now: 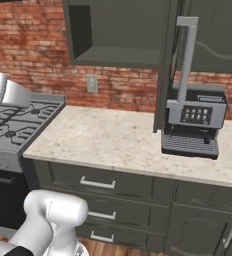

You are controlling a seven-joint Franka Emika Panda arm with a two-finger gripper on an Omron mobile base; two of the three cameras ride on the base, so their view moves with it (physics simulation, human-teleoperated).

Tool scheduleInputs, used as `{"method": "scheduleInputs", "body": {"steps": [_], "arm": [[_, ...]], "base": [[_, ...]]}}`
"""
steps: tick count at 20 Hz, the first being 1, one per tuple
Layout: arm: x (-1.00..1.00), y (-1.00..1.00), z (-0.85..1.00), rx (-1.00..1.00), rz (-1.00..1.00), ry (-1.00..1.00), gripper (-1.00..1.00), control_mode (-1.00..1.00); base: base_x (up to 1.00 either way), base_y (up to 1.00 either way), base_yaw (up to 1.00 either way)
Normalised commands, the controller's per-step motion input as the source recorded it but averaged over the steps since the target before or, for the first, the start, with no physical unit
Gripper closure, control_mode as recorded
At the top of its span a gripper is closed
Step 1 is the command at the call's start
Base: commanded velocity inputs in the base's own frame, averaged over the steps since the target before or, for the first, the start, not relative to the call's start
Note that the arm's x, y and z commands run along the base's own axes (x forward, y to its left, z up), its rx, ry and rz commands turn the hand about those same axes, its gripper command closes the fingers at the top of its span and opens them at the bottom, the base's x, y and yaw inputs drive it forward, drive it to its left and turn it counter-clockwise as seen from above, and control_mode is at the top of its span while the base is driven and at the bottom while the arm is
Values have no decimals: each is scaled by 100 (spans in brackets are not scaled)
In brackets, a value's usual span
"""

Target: Open the cabinet. Pick the soap dispenser and place it next to the sink. Then close the cabinet.

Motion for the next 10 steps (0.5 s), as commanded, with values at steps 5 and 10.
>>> {"method": "scheduleInputs", "body": {"steps": [5,10], "arm": [[0,0,0,0,0,0,-100,100],[0,0,0,0,0,0,-100,100]], "base": [[0,-33,0],[0,0,0]]}}
